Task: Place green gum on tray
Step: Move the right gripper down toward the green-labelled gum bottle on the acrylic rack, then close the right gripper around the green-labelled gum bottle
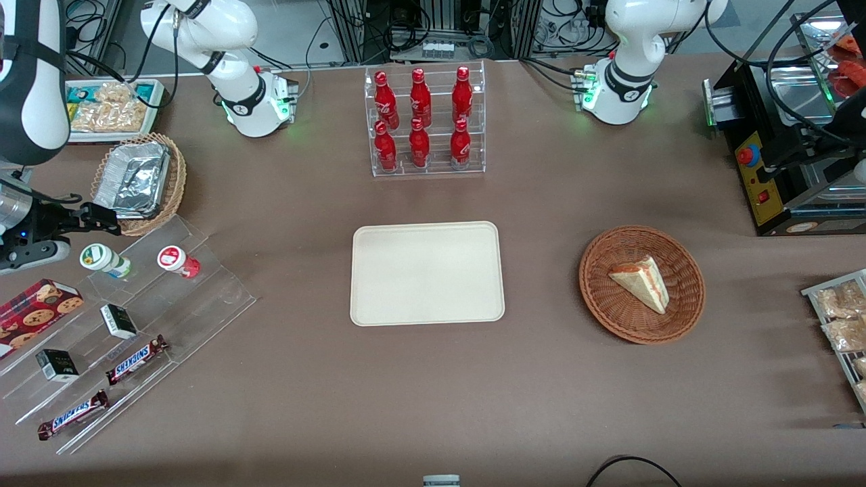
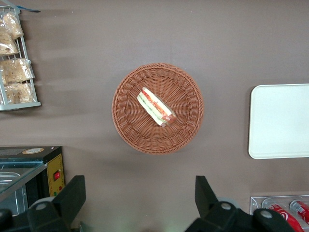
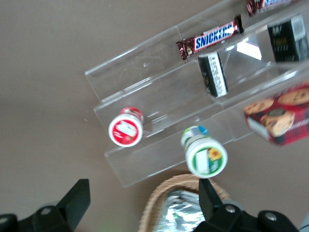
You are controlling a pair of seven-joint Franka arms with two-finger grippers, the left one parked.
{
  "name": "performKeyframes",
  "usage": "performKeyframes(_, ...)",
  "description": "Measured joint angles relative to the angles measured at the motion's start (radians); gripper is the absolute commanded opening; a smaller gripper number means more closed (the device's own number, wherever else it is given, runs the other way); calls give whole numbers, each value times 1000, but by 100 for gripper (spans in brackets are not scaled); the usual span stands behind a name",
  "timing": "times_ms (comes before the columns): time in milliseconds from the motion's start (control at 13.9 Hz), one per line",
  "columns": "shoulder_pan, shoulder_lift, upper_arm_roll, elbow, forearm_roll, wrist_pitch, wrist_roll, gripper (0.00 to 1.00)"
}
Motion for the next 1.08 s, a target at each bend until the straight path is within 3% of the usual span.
performKeyframes(504,-117,20,0,-93,16,171,-473,100)
performKeyframes(1080,-150,29,0,-210,48,341,-525,100)
